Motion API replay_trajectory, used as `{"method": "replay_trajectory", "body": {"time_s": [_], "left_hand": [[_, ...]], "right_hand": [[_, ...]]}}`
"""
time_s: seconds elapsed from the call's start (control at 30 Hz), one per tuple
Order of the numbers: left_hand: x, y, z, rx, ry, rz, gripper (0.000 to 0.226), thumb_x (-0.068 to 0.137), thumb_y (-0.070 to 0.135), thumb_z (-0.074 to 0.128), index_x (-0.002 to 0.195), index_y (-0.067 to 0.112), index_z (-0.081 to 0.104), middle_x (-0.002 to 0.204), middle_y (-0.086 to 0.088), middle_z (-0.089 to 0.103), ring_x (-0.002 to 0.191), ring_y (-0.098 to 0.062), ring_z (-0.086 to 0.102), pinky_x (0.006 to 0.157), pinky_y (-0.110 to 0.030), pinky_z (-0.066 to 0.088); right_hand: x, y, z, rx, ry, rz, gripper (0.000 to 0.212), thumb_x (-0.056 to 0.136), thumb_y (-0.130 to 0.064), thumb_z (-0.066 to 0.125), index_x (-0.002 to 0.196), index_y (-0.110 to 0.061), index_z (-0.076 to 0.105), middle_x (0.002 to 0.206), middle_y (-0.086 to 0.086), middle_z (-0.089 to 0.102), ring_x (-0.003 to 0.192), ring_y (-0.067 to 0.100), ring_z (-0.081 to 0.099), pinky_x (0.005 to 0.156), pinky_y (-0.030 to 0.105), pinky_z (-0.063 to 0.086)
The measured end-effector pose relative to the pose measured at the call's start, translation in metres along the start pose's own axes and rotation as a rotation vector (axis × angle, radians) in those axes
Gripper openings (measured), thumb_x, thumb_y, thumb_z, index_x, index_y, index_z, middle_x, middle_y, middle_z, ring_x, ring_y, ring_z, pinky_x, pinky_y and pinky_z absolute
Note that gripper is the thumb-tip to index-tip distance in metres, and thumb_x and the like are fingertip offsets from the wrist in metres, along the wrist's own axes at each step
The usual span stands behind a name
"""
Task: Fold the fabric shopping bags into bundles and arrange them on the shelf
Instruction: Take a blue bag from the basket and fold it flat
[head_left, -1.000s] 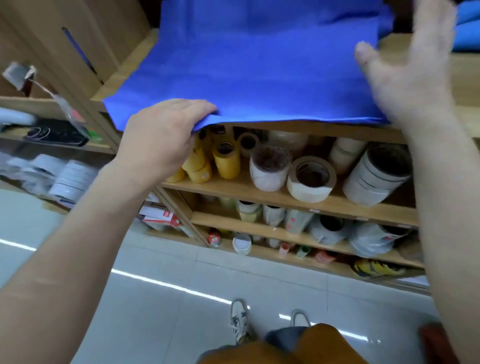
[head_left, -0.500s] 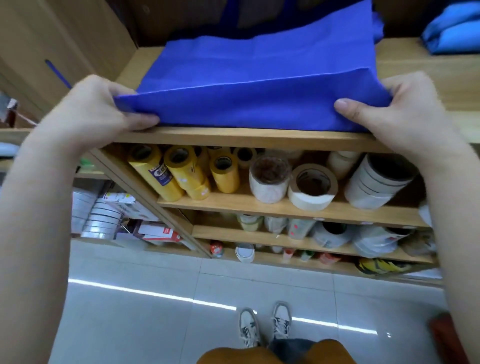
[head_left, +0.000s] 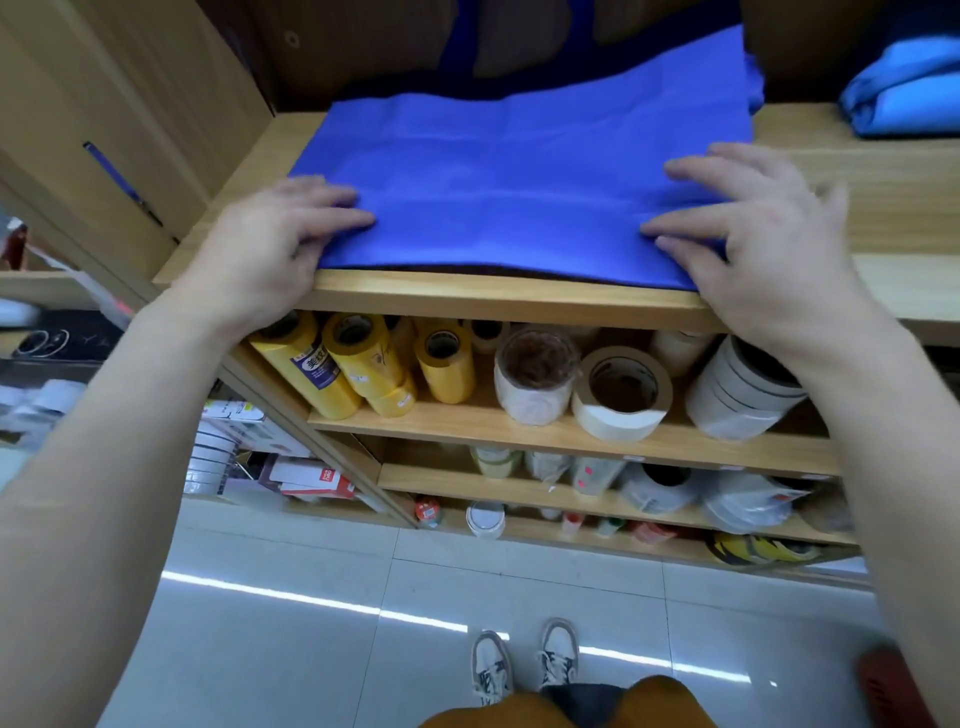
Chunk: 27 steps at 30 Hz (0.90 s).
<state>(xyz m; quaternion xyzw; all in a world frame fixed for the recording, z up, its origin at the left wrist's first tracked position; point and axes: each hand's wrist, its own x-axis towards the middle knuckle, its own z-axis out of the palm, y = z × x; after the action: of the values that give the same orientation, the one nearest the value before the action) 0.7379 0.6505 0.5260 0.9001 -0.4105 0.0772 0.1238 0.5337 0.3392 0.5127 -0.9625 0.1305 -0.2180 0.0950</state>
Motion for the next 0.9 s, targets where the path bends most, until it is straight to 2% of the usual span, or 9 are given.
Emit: {"method": "replay_trajectory", "body": {"time_s": [0.13,0.2,0.33,0.4,0.47,0.6,0.73,0.8,0.9], "left_hand": [[-0.012,-0.004,-0.005,-0.111,-0.251,-0.090,0.072,0.089,0.058,0.058,0.150,0.032,0.032,0.155,0.017,0.024,0.147,-0.008,0.017,0.114,-0.025,0.010],[-0.018,-0.006,-0.009,-0.046,-0.251,-0.057,0.085,0.080,0.043,0.076,0.151,0.033,0.031,0.156,0.016,0.025,0.146,-0.007,0.019,0.114,-0.023,0.010],[-0.028,-0.012,-0.018,-0.151,-0.147,-0.074,0.075,0.077,0.005,0.080,0.139,0.035,0.051,0.144,0.018,0.045,0.137,-0.006,0.037,0.116,-0.023,0.020],[-0.033,-0.016,-0.027,-0.231,-0.166,-0.126,0.062,0.082,0.000,0.073,0.128,0.040,0.060,0.133,0.025,0.055,0.128,0.003,0.044,0.112,-0.014,0.028],[-0.035,-0.019,-0.037,-0.313,-0.215,-0.196,0.053,0.086,0.001,0.069,0.115,0.045,0.067,0.120,0.032,0.062,0.119,0.014,0.049,0.104,-0.005,0.032],[-0.040,-0.023,-0.049,-0.485,-0.177,-0.296,0.030,0.071,0.027,0.082,0.090,0.049,0.075,0.096,0.023,0.073,0.096,0.010,0.064,0.103,-0.030,0.043],[-0.043,-0.031,-0.051,-0.634,0.006,-0.330,0.059,0.034,0.081,0.078,0.079,0.044,0.076,0.069,0.015,0.071,0.067,-0.002,0.061,0.077,-0.031,0.044],[-0.040,-0.030,-0.049,-0.742,0.103,-0.330,0.058,0.039,0.079,0.080,0.079,0.037,0.076,0.070,0.008,0.066,0.074,-0.017,0.056,0.076,-0.037,0.042],[-0.023,-0.024,-0.037,-0.969,0.257,-0.396,0.044,0.052,0.059,0.086,0.084,0.030,0.076,0.083,0.010,0.074,0.087,-0.014,0.067,0.085,-0.035,0.055]], "right_hand": [[-0.003,0.013,-0.013,-0.002,-0.373,-0.067,0.094,0.065,-0.091,0.039,0.145,-0.044,0.039,0.155,-0.022,0.030,0.146,0.003,0.021,0.110,0.039,0.021],[-0.004,0.020,-0.020,-0.028,-0.455,-0.121,0.101,0.056,-0.089,0.057,0.146,-0.048,0.033,0.155,-0.026,0.026,0.145,0.001,0.019,0.111,0.040,0.021],[-0.006,0.028,-0.039,0.303,-0.457,-0.044,0.064,0.056,-0.057,0.074,0.119,-0.050,0.063,0.134,-0.029,0.054,0.129,-0.008,0.044,0.116,0.033,0.034],[-0.011,0.033,-0.040,0.504,-0.382,0.016,0.034,0.070,-0.033,0.080,0.099,-0.049,0.073,0.112,-0.027,0.068,0.113,-0.010,0.057,0.103,0.019,0.043],[-0.014,0.035,-0.037,0.621,-0.284,0.099,0.029,0.082,-0.020,0.075,0.087,-0.049,0.075,0.093,-0.025,0.072,0.092,-0.009,0.064,0.081,0.009,0.048],[-0.018,0.028,-0.036,0.641,-0.157,0.216,0.008,0.082,-0.031,0.075,0.083,-0.036,0.069,0.081,-0.016,0.071,0.080,-0.002,0.062,0.071,0.022,0.043],[-0.015,0.022,-0.045,0.696,-0.143,0.215,0.051,0.060,-0.070,0.076,0.098,-0.038,0.064,0.094,-0.015,0.068,0.088,0.004,0.061,0.078,0.025,0.047],[-0.014,0.017,-0.042,0.725,-0.082,0.271,0.056,0.060,-0.079,0.070,0.100,-0.040,0.062,0.095,-0.015,0.065,0.091,0.007,0.060,0.079,0.024,0.048],[-0.006,0.008,-0.029,0.820,0.069,0.436,0.030,0.086,-0.054,0.064,0.098,-0.027,0.067,0.090,-0.016,0.067,0.077,-0.009,0.063,0.071,0.010,0.046]]}}
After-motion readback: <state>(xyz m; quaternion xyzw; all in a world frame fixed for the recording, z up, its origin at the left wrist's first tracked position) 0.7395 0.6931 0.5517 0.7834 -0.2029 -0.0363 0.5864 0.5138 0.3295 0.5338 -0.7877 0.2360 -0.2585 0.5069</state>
